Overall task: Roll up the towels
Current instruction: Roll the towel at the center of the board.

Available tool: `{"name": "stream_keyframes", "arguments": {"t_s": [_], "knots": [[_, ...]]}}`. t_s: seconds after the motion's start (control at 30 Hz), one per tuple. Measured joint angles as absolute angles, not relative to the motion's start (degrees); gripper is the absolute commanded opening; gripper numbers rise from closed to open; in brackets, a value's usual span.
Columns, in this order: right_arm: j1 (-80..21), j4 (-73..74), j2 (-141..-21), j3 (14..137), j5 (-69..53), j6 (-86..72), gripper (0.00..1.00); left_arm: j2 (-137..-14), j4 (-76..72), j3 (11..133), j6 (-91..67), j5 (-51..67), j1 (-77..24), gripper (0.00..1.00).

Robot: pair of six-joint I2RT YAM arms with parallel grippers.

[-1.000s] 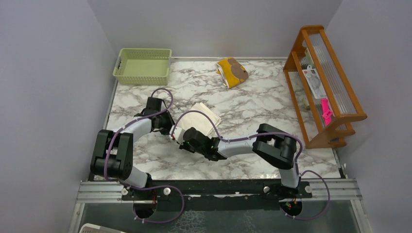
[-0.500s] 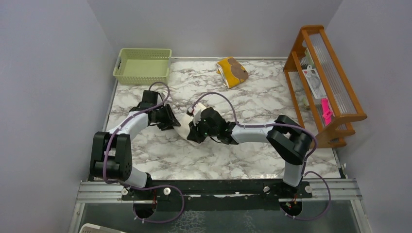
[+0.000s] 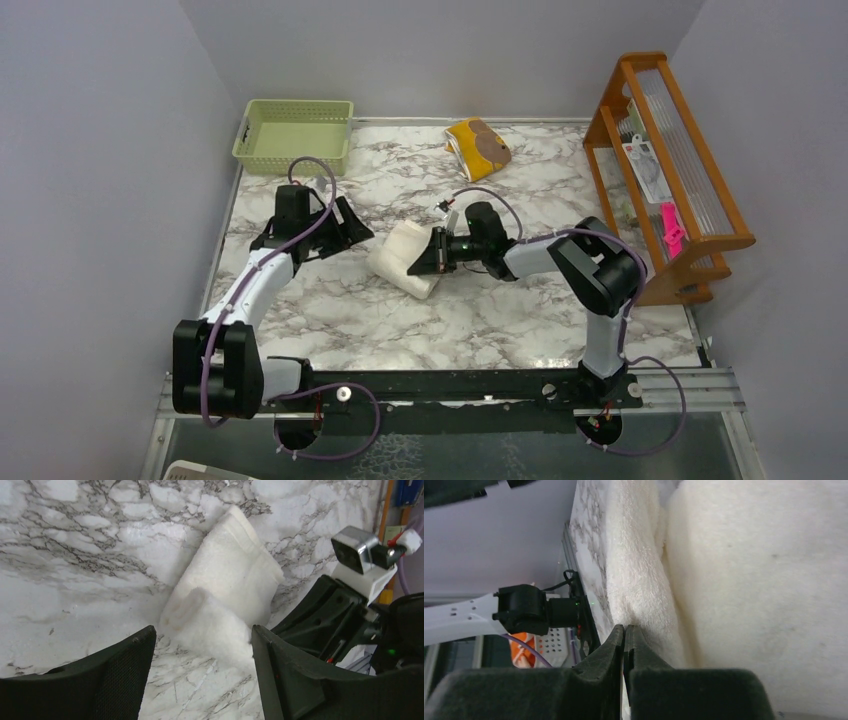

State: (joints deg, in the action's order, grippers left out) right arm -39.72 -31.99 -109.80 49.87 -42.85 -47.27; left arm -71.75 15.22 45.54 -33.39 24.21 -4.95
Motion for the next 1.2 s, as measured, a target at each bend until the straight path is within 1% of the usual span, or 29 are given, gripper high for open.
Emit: {"name": "stream_keyframes", "arguments": {"t_s": [0.13,0.3,0.53,0.63,0.67,0.73,0.8,0.83,0.87,0.9,0.97,1.0,1.03,1.1,1.2], "knots": [[-36.9,-33.4,-113.1,50.0,-45.3,-52.7,0.01,-71.6,12.8,40.6,-34.9,26.1,-5.0,0.72],[-36.7,-33.5,-116.9,51.1,-47.0,-57.9,0.01,-70.6,11.3,36.1,-36.9,27.2,-6.6,0.72],[-36.6,-32.8,-120.4,53.4,-48.9,-61.6,0.01,-71.4,5.4,32.4,-41.1,28.0,-11.2,0.70],[-36.6,-32.2,-120.6,53.9,-49.2,-61.7,0.01,-74.3,2.7,31.8,-42.2,27.9,-13.4,0.68],[-36.6,-31.6,-120.7,54.2,-49.2,-61.6,0.01,-75.9,1.6,31.8,-42.4,27.9,-13.9,0.65],[-36.6,-30.6,-120.7,54.7,-49.2,-61.4,0.01,-78.8,0.4,31.7,-42.4,27.4,-14.1,0.55],[-36.6,-29.5,-120.7,55.2,-49.2,-60.9,0.01,-81.6,-0.8,31.8,-42.3,26.2,-14.1,0.42],[-36.6,-28.8,-120.7,55.5,-49.2,-60.5,0.01,-82.3,-1.2,32.0,-42.2,26.2,-14.1,0.34],[-36.6,-28.2,-120.7,55.8,-49.2,-59.9,0.01,-83.1,-1.6,32.4,-41.7,25.7,-14.0,0.20],[-36.6,-27.4,-120.7,56.2,-49.2,-59.2,0.01,-83.9,-1.8,33.0,-41.5,25.2,-14.0,0.12],[-36.6,-25.5,-120.5,57.4,-49.1,-56.9,0.01,-85.2,-2.0,34.1,-41.1,25.1,-14.2,0.01],[-36.6,-24.4,-120.3,58.0,-48.7,-55.4,0.04,-85.5,-1.9,34.9,-40.8,25.1,-14.2,0.00],[-36.6,-23.2,-119.8,58.5,-48.1,-53.5,0.14,-85.7,-1.7,35.5,-40.4,24.9,-14.2,0.00],[-36.7,-19.8,-118.0,59.2,-45.7,-48.4,0.30,-86.0,-0.7,37.0,-39.7,24.4,-14.3,0.00],[-37.7,-12.1,-111.0,59.2,-38.7,-38.0,0.54,-86.0,1.7,39.4,-38.0,21.9,-14.1,0.00]]}}
